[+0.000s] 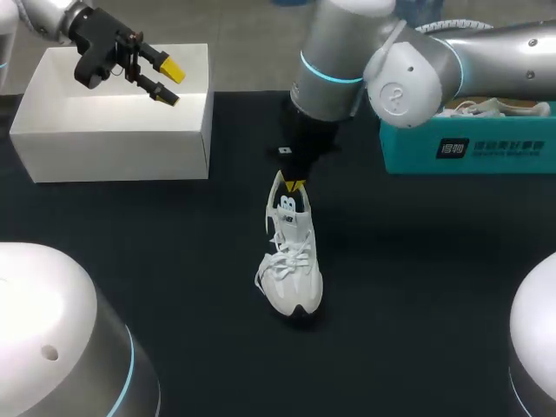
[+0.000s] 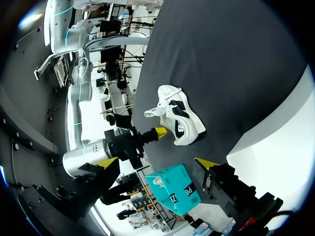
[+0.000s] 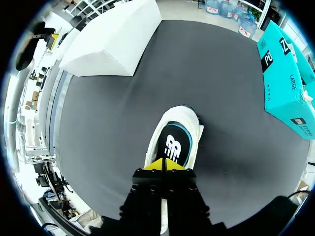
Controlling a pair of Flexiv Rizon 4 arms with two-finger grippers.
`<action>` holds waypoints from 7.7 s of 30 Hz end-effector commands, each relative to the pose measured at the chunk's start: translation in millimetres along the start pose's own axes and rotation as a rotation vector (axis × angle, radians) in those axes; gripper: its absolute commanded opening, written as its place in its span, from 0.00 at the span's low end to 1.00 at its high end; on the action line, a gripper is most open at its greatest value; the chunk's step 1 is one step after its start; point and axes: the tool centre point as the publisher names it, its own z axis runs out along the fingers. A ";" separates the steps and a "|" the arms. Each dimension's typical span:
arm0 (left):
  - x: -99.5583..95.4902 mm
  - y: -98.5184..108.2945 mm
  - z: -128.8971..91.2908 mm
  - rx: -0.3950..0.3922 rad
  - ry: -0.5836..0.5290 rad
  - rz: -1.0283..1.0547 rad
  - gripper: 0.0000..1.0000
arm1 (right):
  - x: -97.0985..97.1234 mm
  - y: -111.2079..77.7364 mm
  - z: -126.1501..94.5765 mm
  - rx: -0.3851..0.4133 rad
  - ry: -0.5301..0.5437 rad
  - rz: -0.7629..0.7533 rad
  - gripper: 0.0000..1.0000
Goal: Take the shoe out of the shoebox, open the shoe tongue, remove and reinsert the insole, then place the shoe into the shoebox
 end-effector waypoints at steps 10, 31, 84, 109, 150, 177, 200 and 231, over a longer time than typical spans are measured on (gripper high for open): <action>-0.6 0.0 -0.5 0.002 0.004 0.000 1.00 | -2.7 -6.9 23.2 0.003 -0.033 0.032 0.00; -0.6 0.0 -0.5 0.002 0.004 0.000 1.00 | 2.8 -25.1 72.3 0.136 -0.004 0.079 0.00; -0.6 0.0 -0.5 0.002 0.004 0.000 1.00 | -12.4 -6.6 82.5 0.016 -0.168 0.092 0.00; -0.6 0.0 -0.5 0.002 0.004 0.000 1.00 | -27.4 14.2 105.8 0.083 -0.181 0.051 0.00; -0.6 0.0 -0.5 0.002 0.004 0.000 1.00 | -1.8 -41.0 46.5 0.458 -0.007 0.092 1.00; -0.6 0.0 -0.5 0.002 0.004 0.000 1.00 | 12.2 -53.7 27.5 0.486 -0.056 0.097 1.00; -0.6 0.0 -0.5 0.002 0.004 0.000 1.00 | 23.1 -78.3 2.0 0.578 -0.146 0.249 1.00; -0.6 0.0 -0.5 0.002 0.004 0.000 1.00 | 20.0 -97.8 -6.8 0.500 -0.111 0.265 0.00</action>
